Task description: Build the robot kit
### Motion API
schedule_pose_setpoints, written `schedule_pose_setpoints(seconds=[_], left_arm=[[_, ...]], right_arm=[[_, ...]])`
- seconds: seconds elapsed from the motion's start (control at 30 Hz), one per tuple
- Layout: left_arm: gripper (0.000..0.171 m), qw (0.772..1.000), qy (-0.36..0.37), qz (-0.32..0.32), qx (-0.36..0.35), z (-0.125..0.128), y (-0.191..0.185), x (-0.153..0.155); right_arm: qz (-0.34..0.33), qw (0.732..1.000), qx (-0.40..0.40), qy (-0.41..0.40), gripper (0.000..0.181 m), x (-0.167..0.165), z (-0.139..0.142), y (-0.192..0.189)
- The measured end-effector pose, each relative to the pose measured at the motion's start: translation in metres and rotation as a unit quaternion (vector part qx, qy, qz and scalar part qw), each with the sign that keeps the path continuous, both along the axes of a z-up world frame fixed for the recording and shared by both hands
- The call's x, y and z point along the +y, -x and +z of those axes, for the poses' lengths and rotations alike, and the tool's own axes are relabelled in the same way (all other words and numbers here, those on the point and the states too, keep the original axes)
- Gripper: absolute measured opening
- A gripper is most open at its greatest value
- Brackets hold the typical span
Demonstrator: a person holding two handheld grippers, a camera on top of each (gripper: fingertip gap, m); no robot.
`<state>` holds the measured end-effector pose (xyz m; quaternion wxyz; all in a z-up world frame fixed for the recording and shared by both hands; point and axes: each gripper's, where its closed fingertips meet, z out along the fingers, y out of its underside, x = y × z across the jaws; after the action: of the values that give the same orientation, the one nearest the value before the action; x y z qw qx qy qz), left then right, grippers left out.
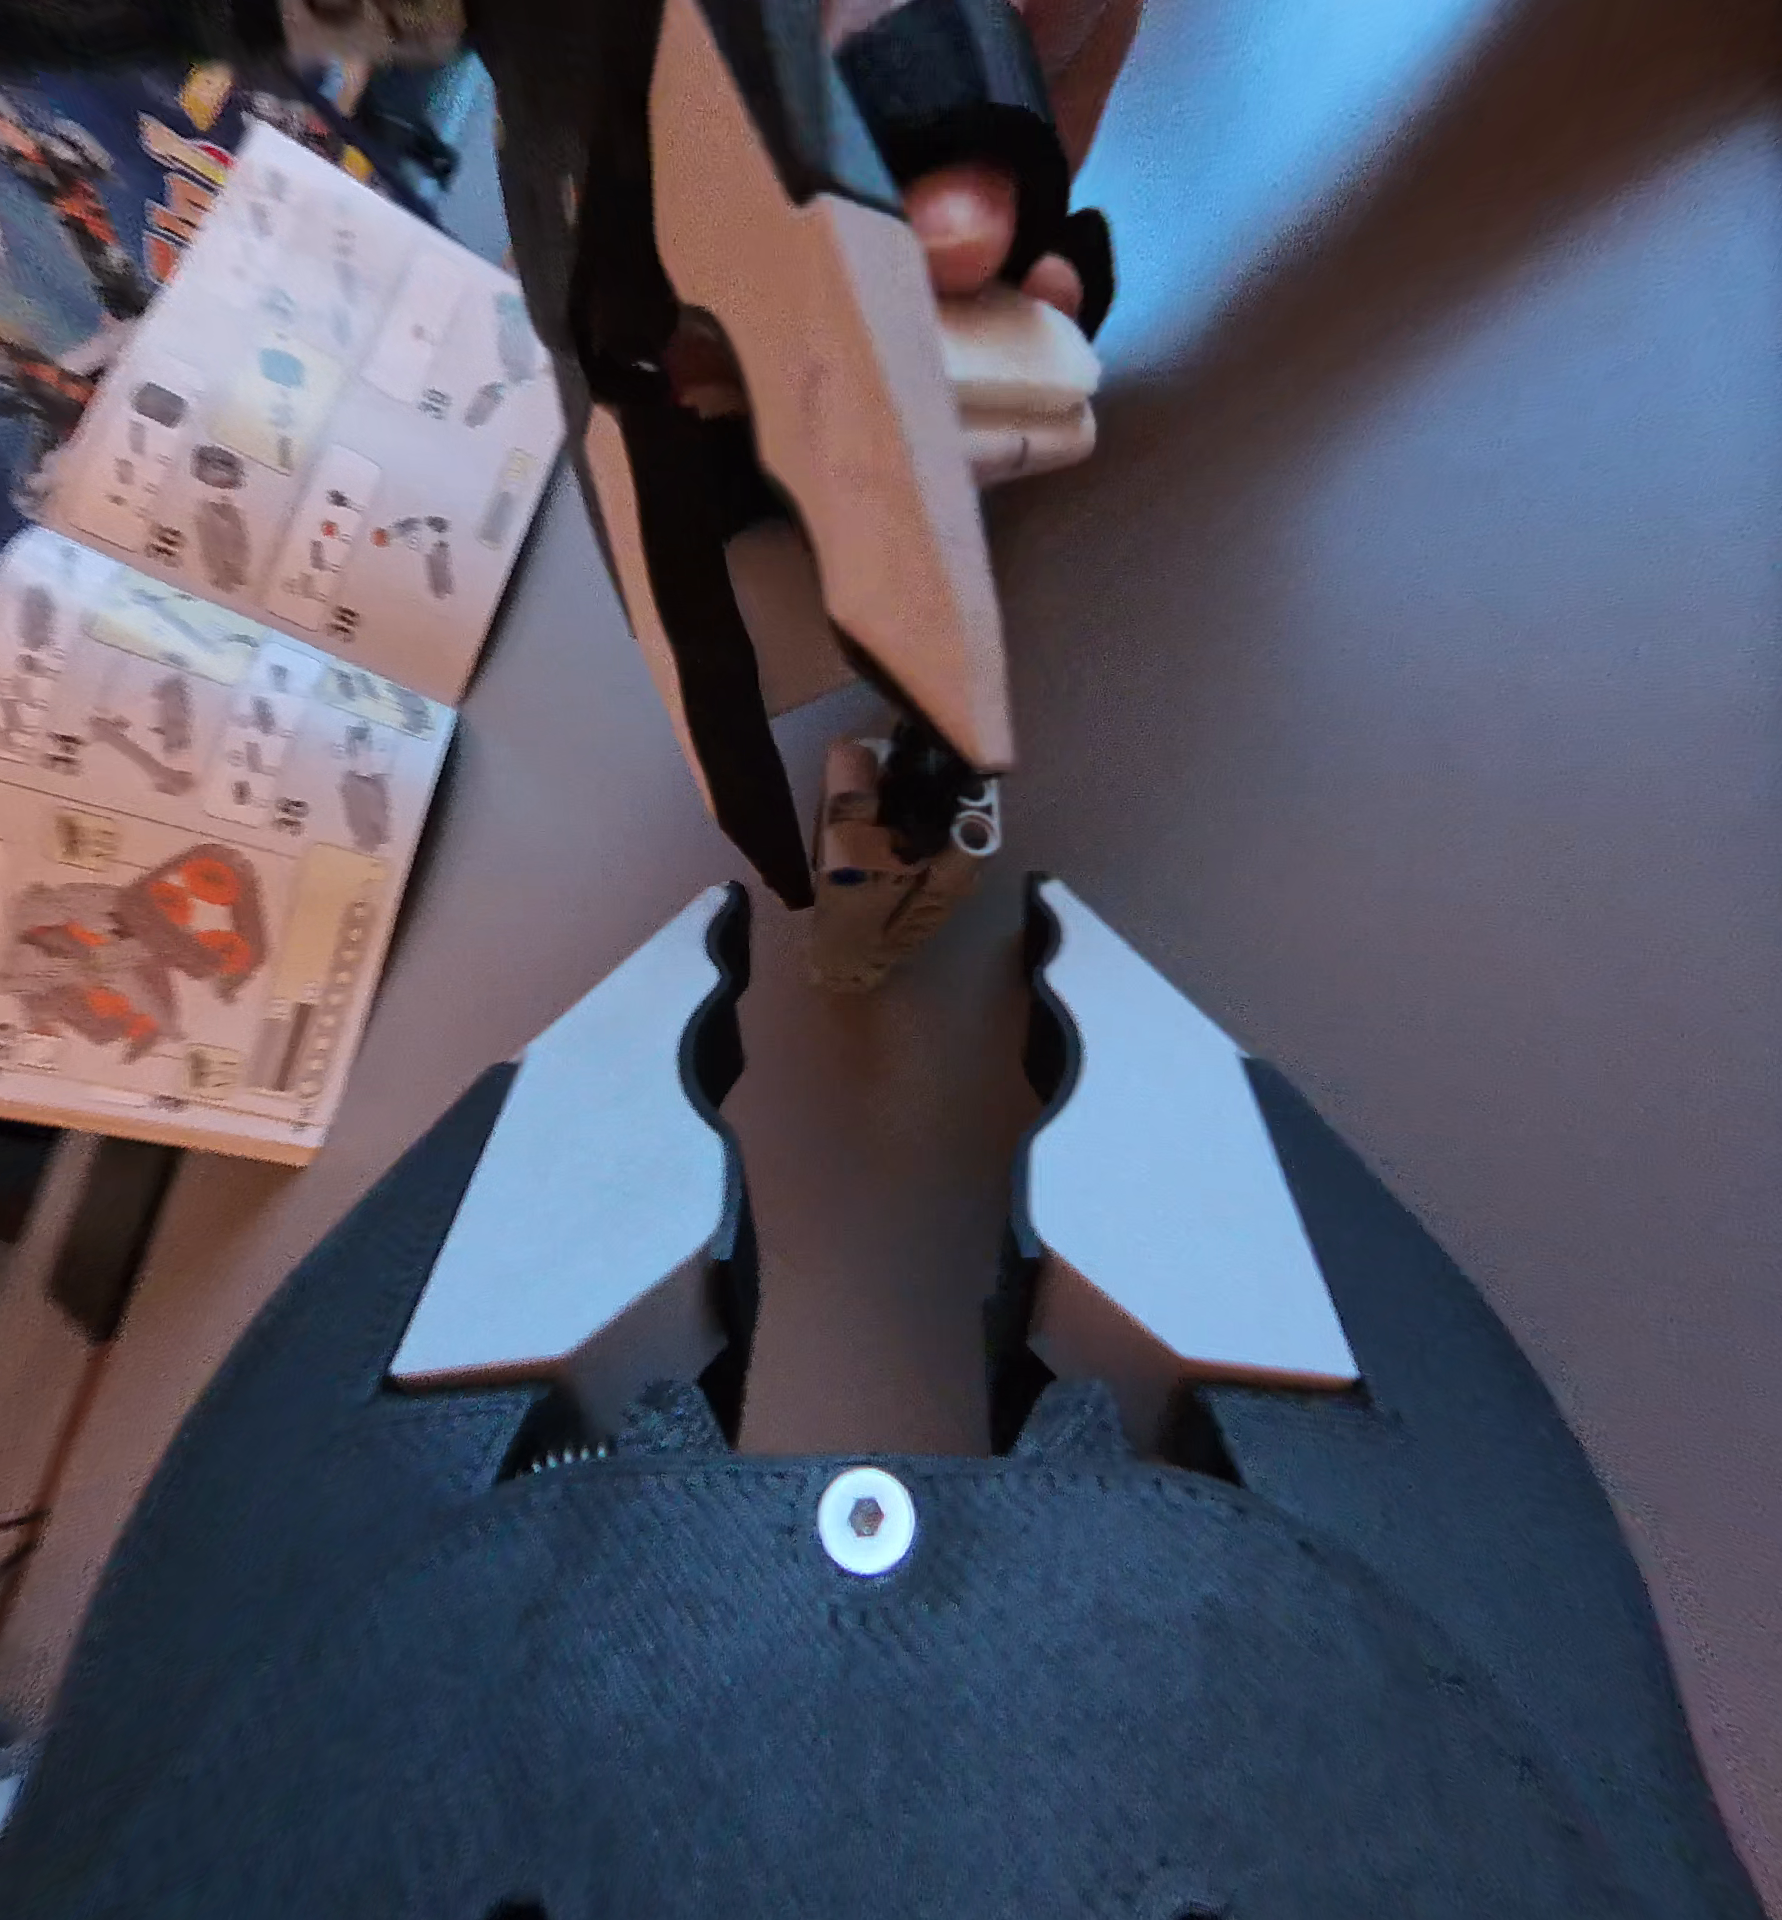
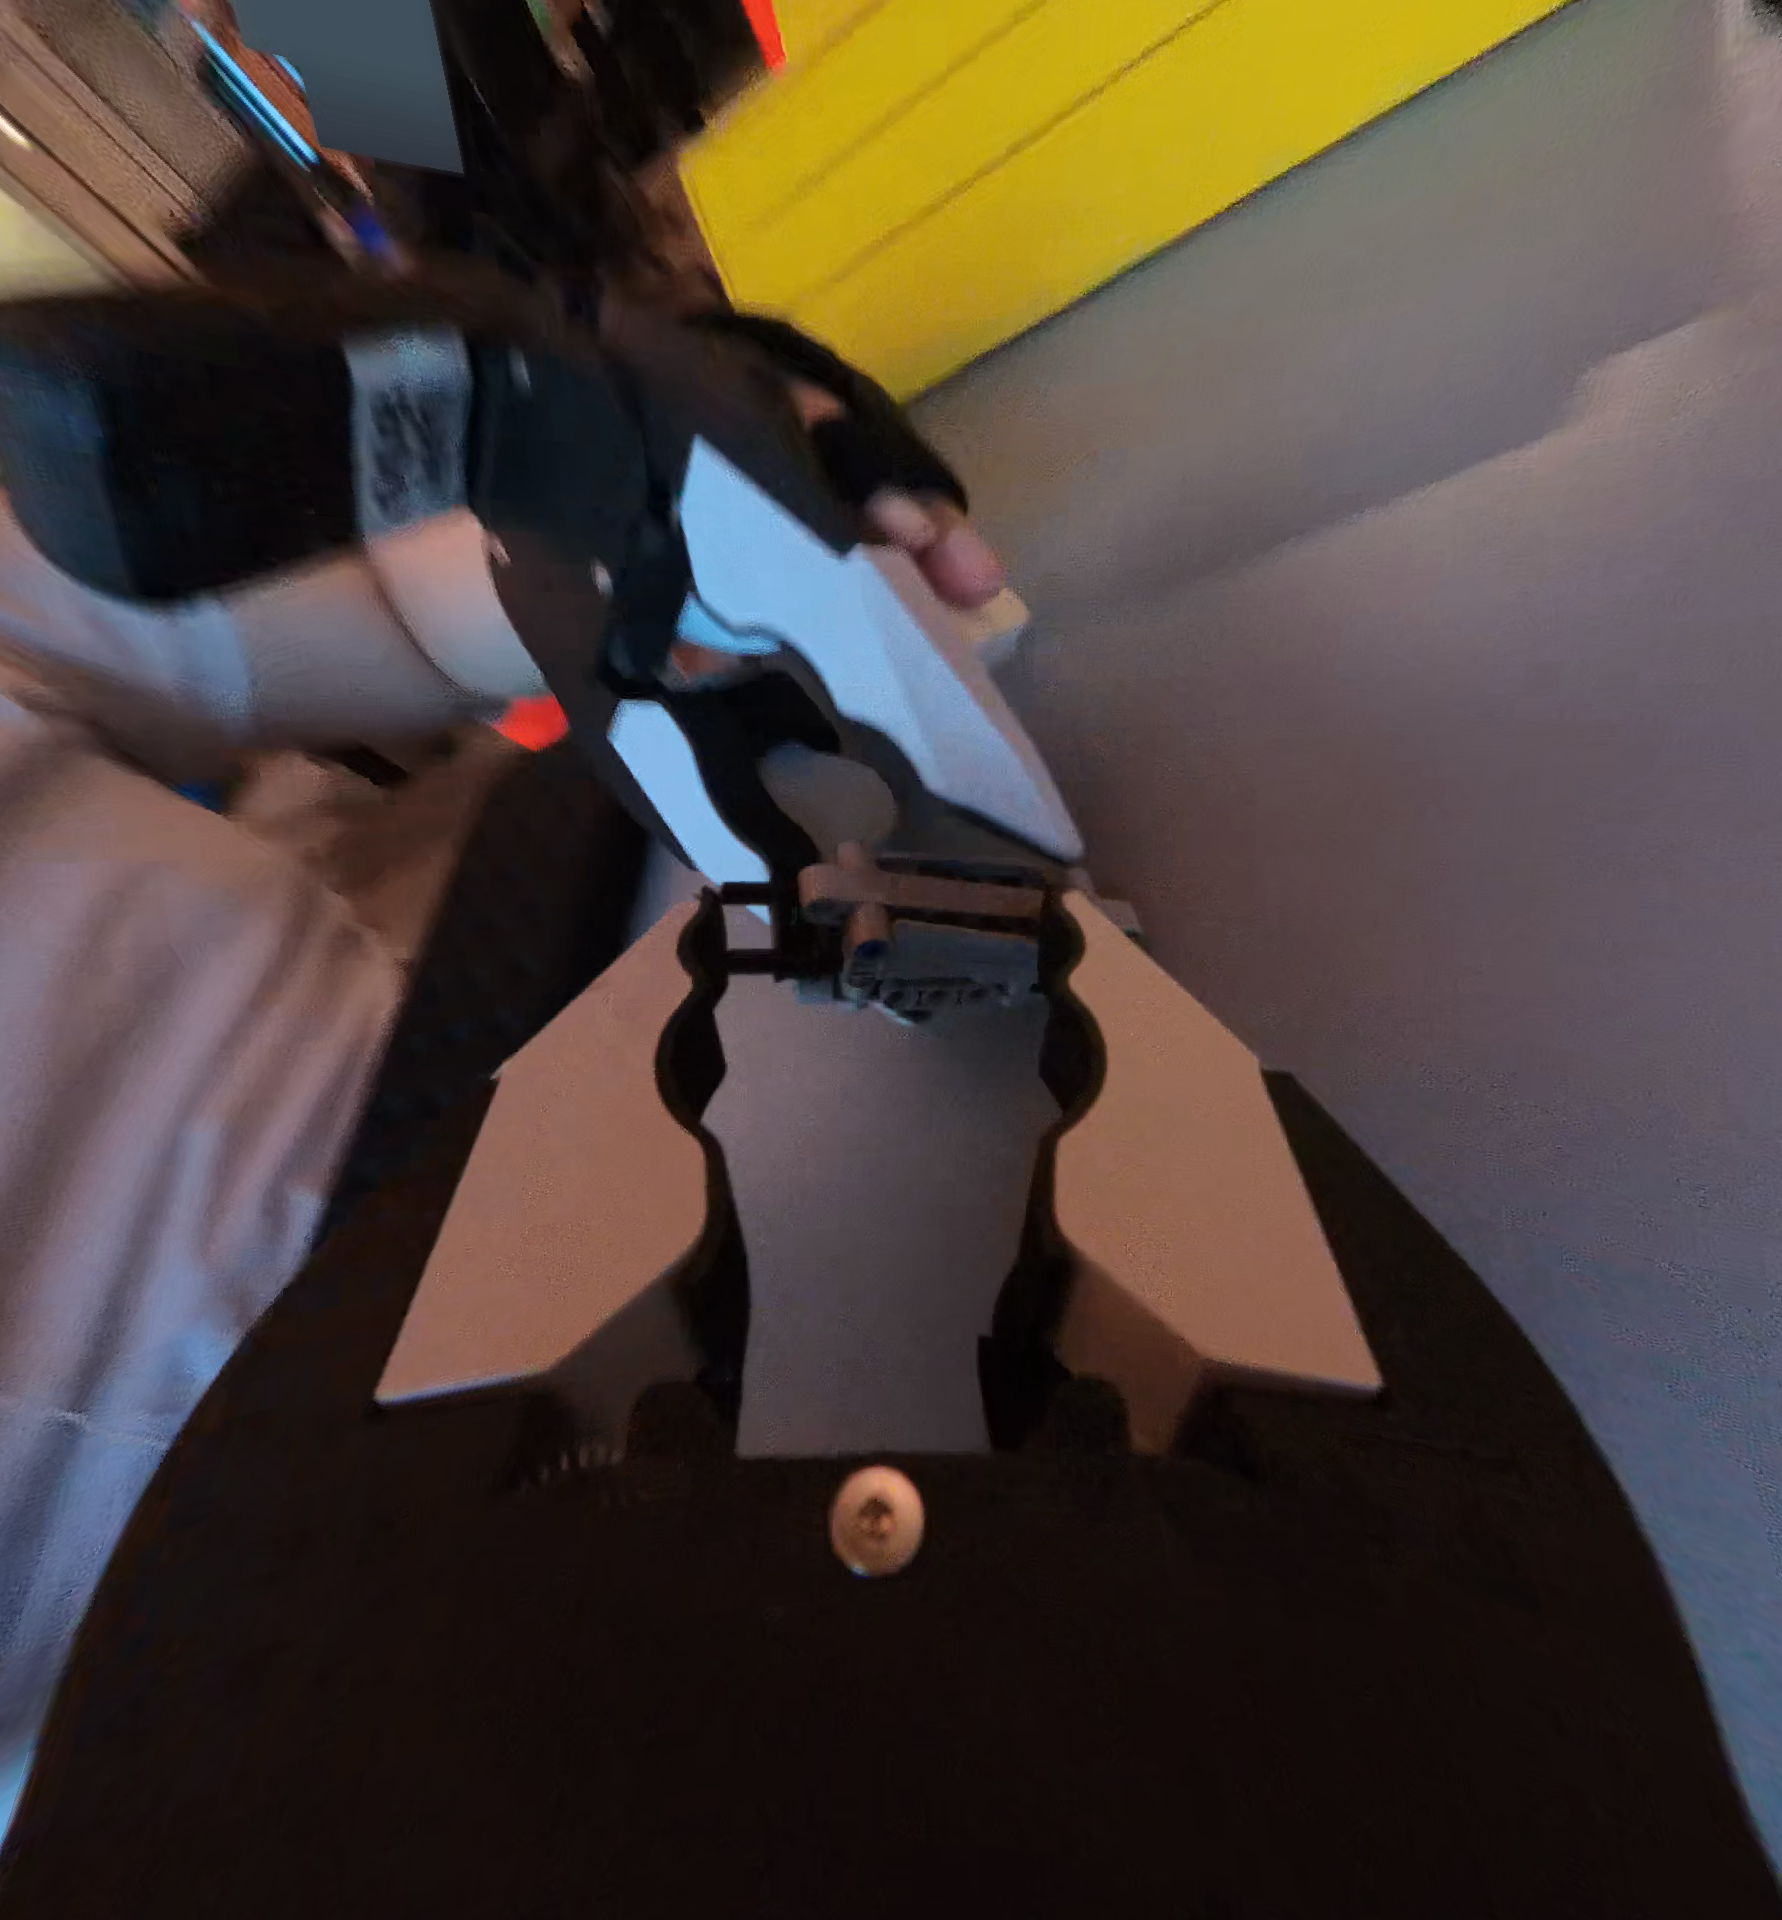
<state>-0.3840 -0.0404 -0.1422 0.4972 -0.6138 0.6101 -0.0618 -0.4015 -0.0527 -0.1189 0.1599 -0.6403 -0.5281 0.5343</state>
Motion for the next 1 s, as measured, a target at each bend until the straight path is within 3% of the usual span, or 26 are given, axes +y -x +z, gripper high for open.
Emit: schedule_pose_setpoints(seconds=[0.1,0.17,0.23,0.27,0.3,0.33,0.43,0.47,0.53,0.7,0.9,1.0], left_arm=[[0.023,0.999,-0.035,0.028,-0.013,0.004,-0.001,0.014],[0.022,0.998,0.016,0.042,-0.044,0.006,-0.002,0.016],[0.022,0.988,0.105,0.062,-0.099,0.011,-0.001,0.017],[0.022,0.976,0.156,0.076,-0.131,0.014,0.000,0.019],[0.021,0.959,0.215,0.083,-0.162,0.016,-0.001,0.018],[0.021,0.937,0.276,0.086,-0.193,0.017,-0.002,0.016],[0.021,0.884,0.402,0.090,-0.222,0.011,-0.004,0.006],[0.021,0.876,0.419,0.094,-0.221,0.010,-0.003,0.004],[0.021,0.861,0.445,0.103,-0.222,0.008,-0.003,0.002],[0.021,0.826,0.506,0.121,-0.218,0.006,0.000,-0.003],[0.021,0.795,0.549,0.138,-0.216,0.003,-0.002,-0.003],[0.021,0.791,0.551,0.148,-0.220,0.002,0.000,0.000]], right_arm=[[-0.005,0.997,0.018,0.077,0.059,0.009,0.006,-0.002],[-0.013,0.995,0.026,0.094,0.060,0.013,0.007,-0.004],[-0.036,0.997,0.050,0.039,0.065,0.023,0.014,-0.008],[-0.059,0.995,0.074,-0.040,0.064,0.030,0.025,-0.012],[-0.089,0.979,0.100,-0.152,0.068,0.035,0.040,-0.017],[-0.122,0.947,0.119,-0.272,0.073,0.038,0.058,-0.023],[-0.116,0.812,0.088,-0.565,0.073,0.016,0.075,-0.027],[-0.097,0.783,0.069,-0.611,0.074,0.008,0.067,-0.022],[-0.051,0.760,0.007,-0.647,0.080,0.002,0.039,-0.012],[-0.019,0.767,-0.080,-0.636,0.092,0.009,0.003,-0.002],[-0.008,0.741,-0.124,-0.660,0.079,0.015,-0.010,0.006],[-0.020,0.768,-0.141,-0.624,0.075,0.017,-0.014,0.006]])
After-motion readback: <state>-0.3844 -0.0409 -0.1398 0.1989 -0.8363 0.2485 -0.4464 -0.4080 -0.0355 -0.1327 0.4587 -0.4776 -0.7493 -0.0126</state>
